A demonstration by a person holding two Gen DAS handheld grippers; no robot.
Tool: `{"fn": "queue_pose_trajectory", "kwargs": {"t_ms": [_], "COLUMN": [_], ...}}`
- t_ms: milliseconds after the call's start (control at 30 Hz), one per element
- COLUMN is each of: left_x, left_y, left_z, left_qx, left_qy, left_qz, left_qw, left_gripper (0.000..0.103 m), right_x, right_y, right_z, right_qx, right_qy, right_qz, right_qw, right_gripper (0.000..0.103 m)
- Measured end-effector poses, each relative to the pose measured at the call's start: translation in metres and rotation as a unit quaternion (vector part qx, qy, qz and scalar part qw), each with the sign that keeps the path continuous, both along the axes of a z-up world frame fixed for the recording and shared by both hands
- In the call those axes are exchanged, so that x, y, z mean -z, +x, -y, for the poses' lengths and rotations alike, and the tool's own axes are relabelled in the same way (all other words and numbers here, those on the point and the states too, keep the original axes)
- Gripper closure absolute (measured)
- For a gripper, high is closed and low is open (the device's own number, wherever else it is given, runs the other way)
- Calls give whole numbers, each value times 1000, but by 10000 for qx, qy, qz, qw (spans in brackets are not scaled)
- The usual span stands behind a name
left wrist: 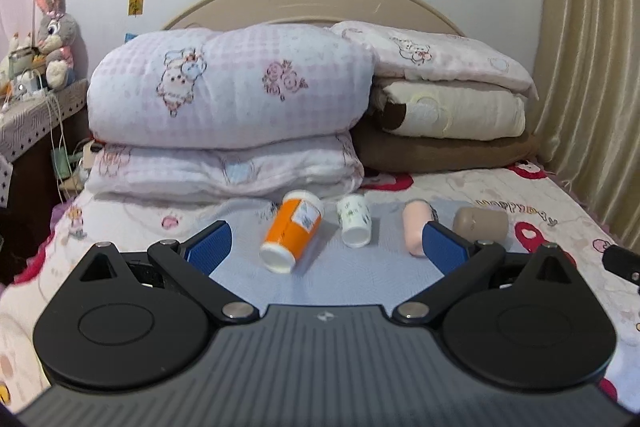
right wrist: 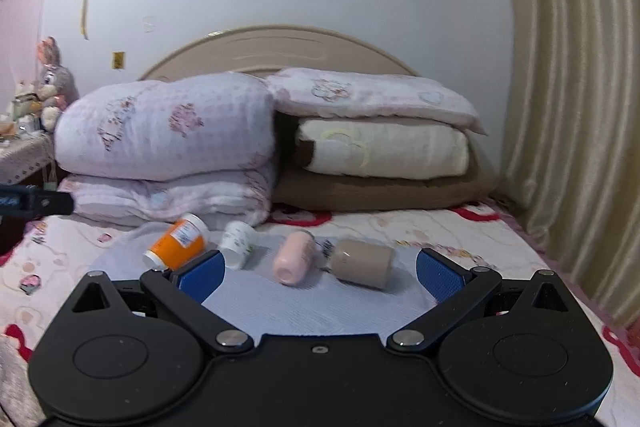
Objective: Flip cup upright
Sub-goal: 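Move the right gripper toward the tipped white paper cup and straddle its rim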
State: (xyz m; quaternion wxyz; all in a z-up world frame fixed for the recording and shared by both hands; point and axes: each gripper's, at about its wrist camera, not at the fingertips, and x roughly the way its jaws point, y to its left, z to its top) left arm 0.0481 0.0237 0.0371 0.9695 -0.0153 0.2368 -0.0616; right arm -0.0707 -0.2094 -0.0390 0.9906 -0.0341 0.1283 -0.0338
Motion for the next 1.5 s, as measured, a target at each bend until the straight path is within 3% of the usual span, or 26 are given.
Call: {"fn": "queue_pose_trajectory", "kwargs": {"t_ms": [167,267,367,500,633,800,1033,1233,1500], "left_x": [-12,-5,10,41,70,103,138,151,156], "left_y": [39,71,105,143,175,217,247,257,264], "left_z": [-11,-19,-34,-49,-40,-21,-31,-43,-46], "left_qx": [-27,-32,68,239,671,853,1078,891,839], "left_qy": [187,328,97,-260,-374,-430,-941,-1136,-1281], "left_qz": [74,-72,-273,-610,-902,-1311,-1605,-1615,-1623], "left_qw": [9998,9994,9996,9975,9930,9868,9766,9763,9748], "left_gripper": [0,0,0,0,1,2,7,7,7], "right_x": [-23,-26,-18,2,31,59,109,153,167], "right_y": [24,46,76,126,183,234,297,340,375], "right_z": [-19,-34,-52,-79,-93,-95,-88,-77,-79], "right_qx": [-891,-1781,-2252,-2499,-2635,-2370,-2110,-1586,-1386], "right_qy": [10,208,262,-180,-351,26,252,892,907], "right_qz": [235,422,326,148,-476,-1095,-1475,-1514,-1554], "right_qw": [9957,9829,9734,9680,9629,9653,9660,9716,9739], "right_gripper": [0,0,0,0,0,1,2,6,7]}}
